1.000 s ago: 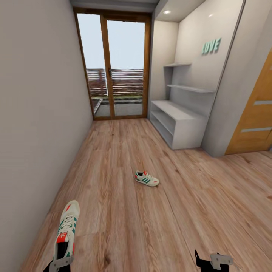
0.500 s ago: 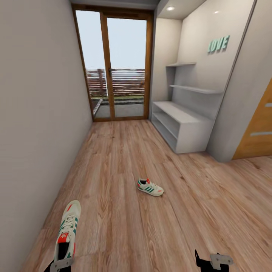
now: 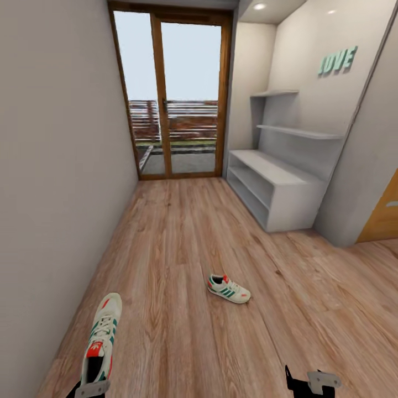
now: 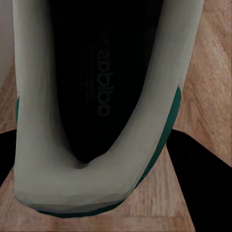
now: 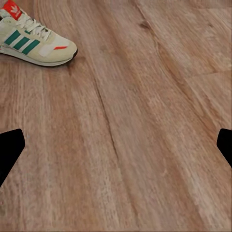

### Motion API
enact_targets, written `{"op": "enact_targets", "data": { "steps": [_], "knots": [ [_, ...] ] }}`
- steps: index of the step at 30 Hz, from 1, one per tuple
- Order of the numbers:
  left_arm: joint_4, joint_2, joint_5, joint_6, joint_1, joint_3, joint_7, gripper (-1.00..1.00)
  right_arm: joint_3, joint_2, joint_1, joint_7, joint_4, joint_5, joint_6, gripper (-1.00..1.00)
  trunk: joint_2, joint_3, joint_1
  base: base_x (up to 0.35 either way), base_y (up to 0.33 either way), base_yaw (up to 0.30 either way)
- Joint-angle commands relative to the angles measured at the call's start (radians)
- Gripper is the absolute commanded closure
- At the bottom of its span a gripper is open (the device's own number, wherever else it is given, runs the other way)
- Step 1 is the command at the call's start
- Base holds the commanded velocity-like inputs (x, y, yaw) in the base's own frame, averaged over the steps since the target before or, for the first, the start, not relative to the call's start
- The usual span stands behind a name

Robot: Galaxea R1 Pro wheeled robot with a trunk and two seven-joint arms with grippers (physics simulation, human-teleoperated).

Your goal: Pick up the two gym shoes and the two sandals from the corridor floor and place them onto the hallstand (shoe rack) in the corridor, making sure they are on the rack and not on the floor. Arrange them so the two gym shoes are next to each other and the two sandals are next to each other.

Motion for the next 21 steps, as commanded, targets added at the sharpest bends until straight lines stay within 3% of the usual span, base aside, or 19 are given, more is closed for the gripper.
{"op": "enact_targets", "data": {
  "steps": [1,9,16,21],
  "knots": [
    [0.001,0.0,-0.008,-0.003,-0.001,0.009,-0.004,1.0,-0.006,0.001,-0.001,-0.001,0.0,0.011,-0.003,-1.0,0.0,-0.001,0.0,0.313,0.159,0.239],
    [0.001,0.0,-0.009,-0.001,-0.001,0.01,-0.004,1.0,-0.006,0.001,-0.001,-0.004,0.002,0.011,-0.003,-1.0,0.0,-0.001,0.0,0.301,0.2,0.248],
    [0.001,0.0,-0.009,0.0,-0.001,0.01,-0.004,1.0,-0.006,0.001,-0.001,-0.003,0.002,0.011,-0.003,-1.0,0.0,-0.001,0.0,0.298,0.21,0.037],
    [0.001,0.0,-0.01,-0.003,-0.001,0.008,-0.01,1.0,-0.006,0.001,-0.001,-0.003,0.002,0.011,-0.003,-1.0,0.0,-0.001,0.0,0.327,0.065,0.002]
  ]
}}
